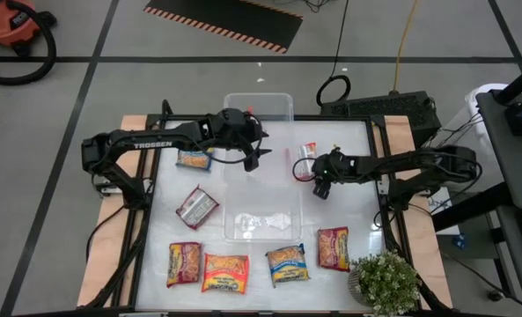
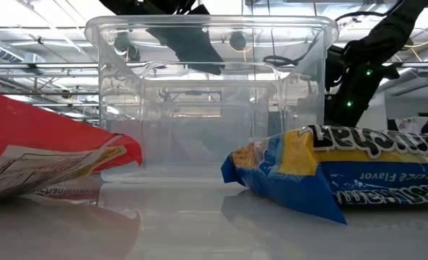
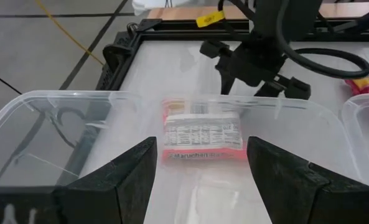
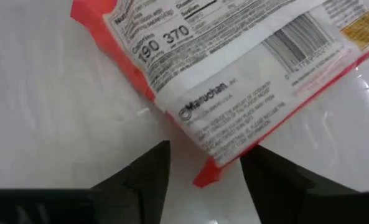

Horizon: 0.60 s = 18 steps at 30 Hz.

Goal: Sort Maruchan noodles
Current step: Put the top orange noodle pack into the top transparent bin

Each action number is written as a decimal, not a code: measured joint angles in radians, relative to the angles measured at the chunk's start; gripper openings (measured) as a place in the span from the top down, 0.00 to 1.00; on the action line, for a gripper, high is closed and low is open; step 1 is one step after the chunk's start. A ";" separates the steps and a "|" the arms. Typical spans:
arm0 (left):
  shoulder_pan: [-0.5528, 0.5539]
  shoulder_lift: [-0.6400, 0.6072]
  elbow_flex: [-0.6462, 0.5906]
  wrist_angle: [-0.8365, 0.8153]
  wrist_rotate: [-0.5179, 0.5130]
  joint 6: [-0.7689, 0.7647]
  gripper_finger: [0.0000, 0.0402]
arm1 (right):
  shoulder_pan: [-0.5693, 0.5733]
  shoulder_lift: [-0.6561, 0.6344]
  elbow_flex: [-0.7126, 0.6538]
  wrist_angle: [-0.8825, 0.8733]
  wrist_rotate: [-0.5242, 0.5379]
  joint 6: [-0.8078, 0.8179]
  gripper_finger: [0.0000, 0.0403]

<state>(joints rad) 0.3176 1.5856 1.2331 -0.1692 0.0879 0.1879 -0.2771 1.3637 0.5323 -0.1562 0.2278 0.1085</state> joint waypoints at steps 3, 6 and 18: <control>0.001 0.000 0.000 0.001 0.000 0.000 0.36 | -0.023 -0.009 0.000 0.005 0.011 0.001 0.66; 0.001 0.000 0.000 0.002 0.000 0.000 0.36 | -0.042 -0.009 0.000 0.011 0.013 -0.001 0.81; -0.013 0.001 0.000 -0.006 -0.001 -0.018 0.36 | -0.060 -0.136 -0.002 0.017 0.169 -0.034 1.00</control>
<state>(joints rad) 0.3048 1.5864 1.2327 -0.1751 0.0869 0.1703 -0.3370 1.2277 0.5308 -0.1392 0.3972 0.0749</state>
